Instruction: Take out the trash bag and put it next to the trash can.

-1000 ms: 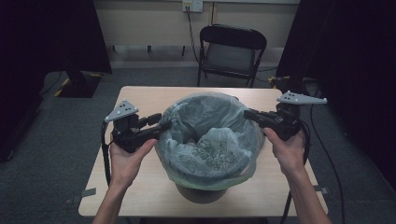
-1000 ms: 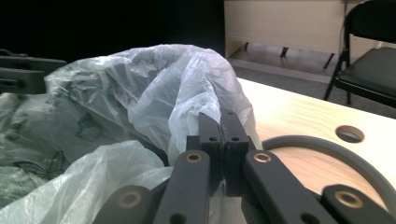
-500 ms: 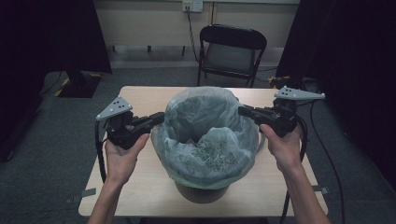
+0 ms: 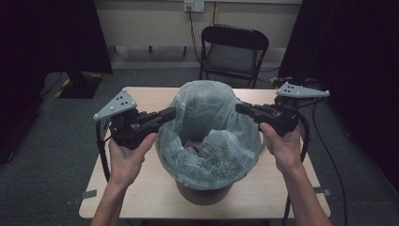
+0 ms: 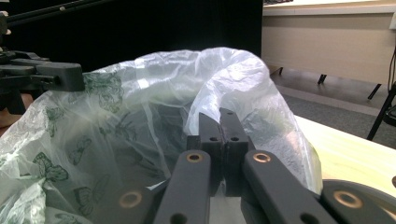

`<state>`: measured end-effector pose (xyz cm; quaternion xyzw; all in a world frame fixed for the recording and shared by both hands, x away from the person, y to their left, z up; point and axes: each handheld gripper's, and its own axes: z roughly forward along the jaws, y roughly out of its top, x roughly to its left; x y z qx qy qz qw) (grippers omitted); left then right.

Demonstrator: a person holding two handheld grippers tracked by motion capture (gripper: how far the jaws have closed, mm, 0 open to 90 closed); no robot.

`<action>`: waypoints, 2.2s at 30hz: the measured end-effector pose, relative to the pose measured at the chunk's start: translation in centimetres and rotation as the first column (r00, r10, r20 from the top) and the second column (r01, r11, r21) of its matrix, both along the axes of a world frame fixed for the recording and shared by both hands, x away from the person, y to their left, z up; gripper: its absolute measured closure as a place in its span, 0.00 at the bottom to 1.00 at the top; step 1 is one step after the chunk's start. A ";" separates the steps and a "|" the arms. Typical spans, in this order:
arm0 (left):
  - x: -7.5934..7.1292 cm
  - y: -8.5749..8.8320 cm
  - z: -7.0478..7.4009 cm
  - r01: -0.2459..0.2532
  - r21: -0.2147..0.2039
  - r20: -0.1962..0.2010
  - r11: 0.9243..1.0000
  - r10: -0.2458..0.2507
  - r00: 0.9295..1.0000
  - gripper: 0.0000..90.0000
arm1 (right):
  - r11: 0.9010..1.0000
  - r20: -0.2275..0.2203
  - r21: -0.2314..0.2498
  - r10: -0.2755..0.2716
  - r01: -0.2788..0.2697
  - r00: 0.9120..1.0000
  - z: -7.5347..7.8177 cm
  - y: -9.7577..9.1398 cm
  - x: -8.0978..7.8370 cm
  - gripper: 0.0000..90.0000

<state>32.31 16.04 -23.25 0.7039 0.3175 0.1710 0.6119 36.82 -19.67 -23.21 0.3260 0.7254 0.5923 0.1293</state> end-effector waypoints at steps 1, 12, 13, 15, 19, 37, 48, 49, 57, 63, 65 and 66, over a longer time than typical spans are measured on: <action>0.0 0.1 -0.1 -0.010 -0.001 -0.003 1.000 0.010 1.000 0.97 | 1.000 0.000 -0.002 0.003 -0.003 1.000 0.0 0.0 0.0 1.00; 1.0 1.6 -1.9 0.005 -0.022 -0.046 1.000 -0.006 0.999 0.70 | 1.000 -0.008 0.002 0.009 -0.009 1.000 -0.4 -0.2 0.1 0.86; 1.0 1.7 -2.0 -0.004 -0.025 -0.056 1.000 0.002 0.998 0.62 | 1.000 -0.009 0.000 0.011 -0.011 1.000 -0.5 -0.3 0.1 0.82; 0.9 1.9 -2.2 -0.041 -0.024 -0.062 0.999 0.040 0.997 0.56 | 1.000 -0.019 0.000 -0.005 0.005 1.000 -0.8 -0.5 0.1 0.72; 0.8 2.2 -2.8 -0.025 -0.015 -0.100 1.000 0.024 0.995 0.53 | 1.000 -0.029 -0.015 -0.018 0.018 0.999 -1.3 -1.3 -0.3 0.62; -0.3 -0.1 -0.2 0.087 0.011 -0.010 0.996 -0.087 0.996 1.00 | 0.998 -0.010 -0.025 0.063 -0.063 0.998 0.0 -0.3 -1.2 1.00; 0.7 -1.4 1.6 0.144 -0.067 0.012 0.987 -0.143 0.990 1.00 | 0.996 0.024 0.040 0.083 -0.084 0.996 2.1 0.8 -0.4 1.00; 0.8 -1.6 1.6 0.152 -0.073 0.012 0.986 -0.152 0.988 1.00 | 0.996 0.026 0.042 0.081 -0.082 0.996 2.2 0.8 -0.3 1.00; 1.5 -3.5 2.5 0.203 -0.069 0.015 0.977 -0.202 0.979 1.00 | 0.994 0.049 0.071 0.085 -0.088 0.995 3.2 0.9 0.0 1.00; 1.4 -4.5 3.6 0.242 -0.101 0.023 0.965 -0.241 0.970 1.00 | 0.983 0.056 0.132 0.119 -0.126 0.991 3.6 0.9 0.3 1.00; 1.4 -4.8 4.0 0.244 -0.096 0.029 0.965 -0.242 0.970 1.00 | 0.982 0.072 0.136 0.125 -0.134 0.990 4.0 0.9 0.2 1.00; 1.3 -4.9 4.1 0.246 -0.096 0.032 0.965 -0.244 0.969 1.00 | 0.980 0.077 0.134 0.136 -0.146 0.988 4.2 0.9 0.1 1.00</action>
